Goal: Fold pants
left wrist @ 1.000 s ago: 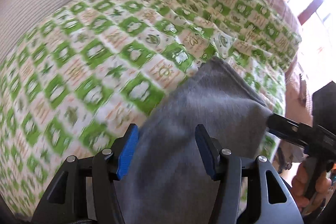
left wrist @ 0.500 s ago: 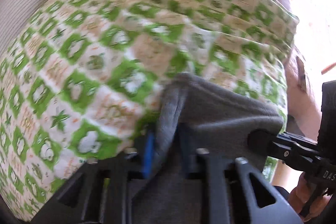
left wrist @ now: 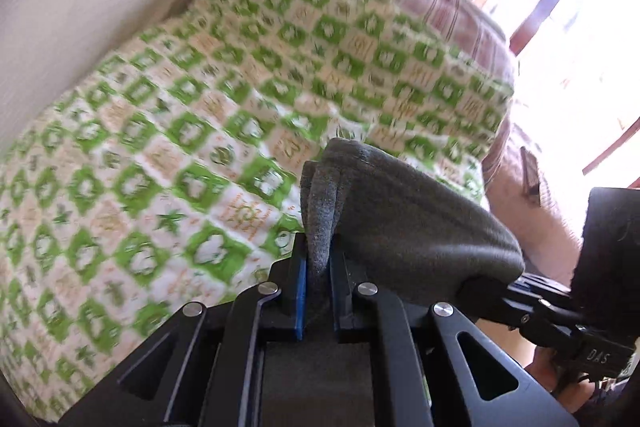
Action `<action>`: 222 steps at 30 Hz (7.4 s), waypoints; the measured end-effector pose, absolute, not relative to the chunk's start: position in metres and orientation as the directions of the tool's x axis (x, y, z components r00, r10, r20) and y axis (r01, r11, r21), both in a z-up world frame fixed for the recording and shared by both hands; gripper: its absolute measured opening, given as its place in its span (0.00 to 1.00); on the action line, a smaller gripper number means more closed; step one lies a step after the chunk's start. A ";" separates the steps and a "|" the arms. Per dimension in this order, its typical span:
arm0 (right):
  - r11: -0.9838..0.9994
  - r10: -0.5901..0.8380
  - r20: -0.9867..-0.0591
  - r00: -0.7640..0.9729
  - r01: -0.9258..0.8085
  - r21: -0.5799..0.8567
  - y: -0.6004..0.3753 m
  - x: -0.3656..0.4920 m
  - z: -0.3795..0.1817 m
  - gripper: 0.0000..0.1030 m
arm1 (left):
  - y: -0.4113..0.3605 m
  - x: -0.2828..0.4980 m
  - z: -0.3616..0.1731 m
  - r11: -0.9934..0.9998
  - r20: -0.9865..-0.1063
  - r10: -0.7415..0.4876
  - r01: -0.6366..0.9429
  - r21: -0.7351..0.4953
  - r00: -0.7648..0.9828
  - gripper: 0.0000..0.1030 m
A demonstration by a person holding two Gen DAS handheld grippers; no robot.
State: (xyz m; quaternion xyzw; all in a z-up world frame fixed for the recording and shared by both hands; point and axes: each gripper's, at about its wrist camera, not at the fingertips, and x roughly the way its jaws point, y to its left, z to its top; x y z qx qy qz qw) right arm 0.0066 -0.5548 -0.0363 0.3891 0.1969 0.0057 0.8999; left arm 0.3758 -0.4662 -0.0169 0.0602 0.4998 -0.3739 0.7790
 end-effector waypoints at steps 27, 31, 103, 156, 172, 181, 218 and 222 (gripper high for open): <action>0.602 0.723 -0.289 0.628 -0.367 0.709 -0.320 0.055 -0.021 0.09 | -0.194 0.247 -0.041 0.769 -0.622 -0.629 0.251 -0.589 0.468 0.07; 0.616 0.738 -0.343 0.581 -0.372 0.695 -0.290 0.069 -0.039 0.09 | -0.166 0.243 -0.066 0.770 -0.633 -0.617 0.190 -0.610 0.467 0.07; 0.787 0.570 -0.760 0.313 -0.475 0.394 -0.167 0.157 -0.091 0.25 | -0.106 0.107 -0.126 0.760 -0.742 -0.482 -0.199 -0.619 0.466 0.17; 0.532 0.539 -0.831 0.138 -0.821 0.209 0.128 0.238 -0.054 0.43 | 0.142 -0.046 -0.143 0.309 -0.594 -0.154 -0.532 -0.788 0.790 0.37; 0.490 0.485 -0.867 0.115 -0.857 0.160 0.182 0.246 -0.075 0.50 | 0.146 -0.072 -0.147 0.224 -0.529 -0.144 -0.493 -0.840 0.836 0.42; 0.503 0.479 -0.869 0.127 -0.851 0.153 0.190 0.252 -0.081 0.57 | 0.155 -0.083 -0.146 0.269 -0.617 -0.070 -0.581 -0.768 0.784 0.64; 0.546 0.627 -0.759 0.178 -0.795 0.265 0.089 0.247 -0.010 0.13 | 0.065 0.003 -0.045 0.516 -0.498 -0.097 -0.384 -0.766 0.862 0.18; 0.568 0.654 -0.732 0.191 -0.763 0.309 0.042 0.244 0.005 0.13 | 0.028 0.025 -0.032 0.568 -0.493 -0.158 -0.329 -0.754 0.856 0.18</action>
